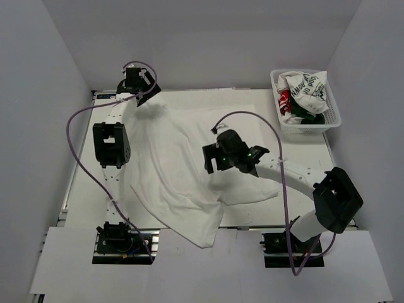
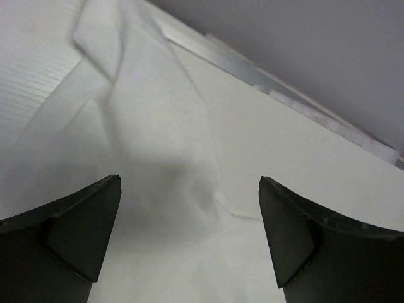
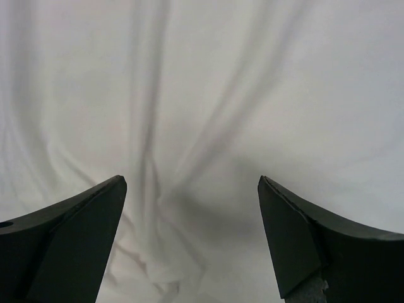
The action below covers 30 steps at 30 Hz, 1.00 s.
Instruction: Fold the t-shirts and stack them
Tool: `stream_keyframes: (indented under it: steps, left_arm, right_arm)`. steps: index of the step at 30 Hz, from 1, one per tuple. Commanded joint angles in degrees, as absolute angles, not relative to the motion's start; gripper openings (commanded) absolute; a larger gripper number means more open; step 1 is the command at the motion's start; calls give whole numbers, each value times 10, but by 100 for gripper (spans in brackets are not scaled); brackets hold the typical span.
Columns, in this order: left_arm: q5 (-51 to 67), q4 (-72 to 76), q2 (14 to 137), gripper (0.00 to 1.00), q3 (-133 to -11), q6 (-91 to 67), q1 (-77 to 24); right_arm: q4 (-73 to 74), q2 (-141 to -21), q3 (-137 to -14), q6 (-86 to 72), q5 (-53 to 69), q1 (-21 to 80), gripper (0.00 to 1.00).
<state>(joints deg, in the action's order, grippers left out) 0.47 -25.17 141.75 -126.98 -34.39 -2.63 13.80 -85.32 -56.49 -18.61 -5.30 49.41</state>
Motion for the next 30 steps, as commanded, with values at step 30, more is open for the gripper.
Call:
stream_keyframes:
  steps: [30]
  left_arm:
    - [-121, -452, 1429, 100, -1172, -253, -29]
  right_arm:
    - [326, -1352, -1073, -232, -120, 157, 90]
